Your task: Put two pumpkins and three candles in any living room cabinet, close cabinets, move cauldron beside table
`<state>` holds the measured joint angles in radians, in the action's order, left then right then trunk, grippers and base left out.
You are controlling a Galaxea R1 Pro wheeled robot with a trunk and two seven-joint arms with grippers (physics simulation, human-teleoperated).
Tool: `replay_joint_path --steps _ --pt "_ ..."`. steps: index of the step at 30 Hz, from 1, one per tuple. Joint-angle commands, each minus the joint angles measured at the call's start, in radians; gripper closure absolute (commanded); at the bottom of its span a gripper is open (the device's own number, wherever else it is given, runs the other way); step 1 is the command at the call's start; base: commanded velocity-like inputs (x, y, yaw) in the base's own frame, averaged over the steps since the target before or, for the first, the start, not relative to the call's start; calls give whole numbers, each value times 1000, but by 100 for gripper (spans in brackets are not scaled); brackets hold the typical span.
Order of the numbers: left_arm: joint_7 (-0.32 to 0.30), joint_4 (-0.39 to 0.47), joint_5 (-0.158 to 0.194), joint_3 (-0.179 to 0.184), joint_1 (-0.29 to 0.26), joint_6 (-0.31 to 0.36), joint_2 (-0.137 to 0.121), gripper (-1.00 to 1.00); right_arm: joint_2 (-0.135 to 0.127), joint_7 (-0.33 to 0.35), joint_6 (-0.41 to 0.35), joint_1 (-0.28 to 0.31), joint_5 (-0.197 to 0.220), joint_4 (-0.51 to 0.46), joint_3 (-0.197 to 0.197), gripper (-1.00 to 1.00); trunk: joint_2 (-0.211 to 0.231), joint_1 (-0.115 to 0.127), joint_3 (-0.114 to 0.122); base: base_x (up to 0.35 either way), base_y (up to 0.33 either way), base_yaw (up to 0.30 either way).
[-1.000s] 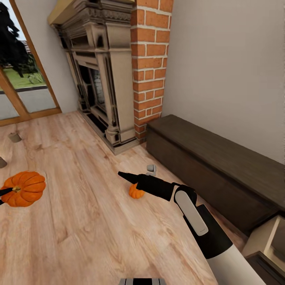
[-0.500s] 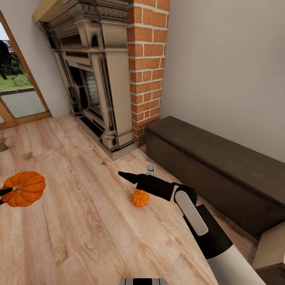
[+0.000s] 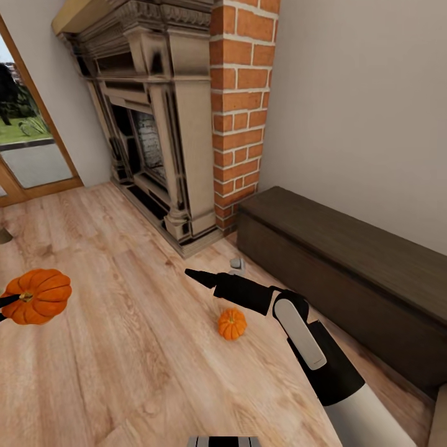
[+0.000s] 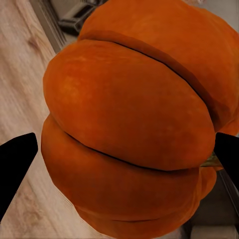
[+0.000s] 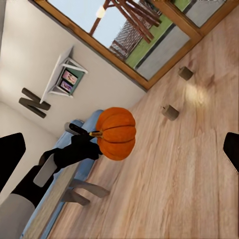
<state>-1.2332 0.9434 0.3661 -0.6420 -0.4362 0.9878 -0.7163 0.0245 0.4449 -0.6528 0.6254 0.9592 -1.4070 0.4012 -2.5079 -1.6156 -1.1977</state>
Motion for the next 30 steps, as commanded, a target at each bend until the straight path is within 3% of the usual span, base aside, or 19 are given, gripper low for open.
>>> replay_joint_path --steps 1,7,22,30 --pt "-2 0 9 -1 -1 11 0 100 0 0 -5 0 4 0 -1 -100 0 0 -1 263 6 0" --pt "-2 0 10 -1 -1 11 0 100 0 -3 -5 0 4 6 -1 -100 0 0 0 158 56 -29" --pt "-2 0 10 -2 -1 11 -2 100 2 -5 16 0 4 39 -2 -100 0 0 14 121 222 -230" --pt "-4 7 13 3 -1 11 1 100 2 -7 22 0 4 83 -4 -100 0 0 22 -136 225 -241"
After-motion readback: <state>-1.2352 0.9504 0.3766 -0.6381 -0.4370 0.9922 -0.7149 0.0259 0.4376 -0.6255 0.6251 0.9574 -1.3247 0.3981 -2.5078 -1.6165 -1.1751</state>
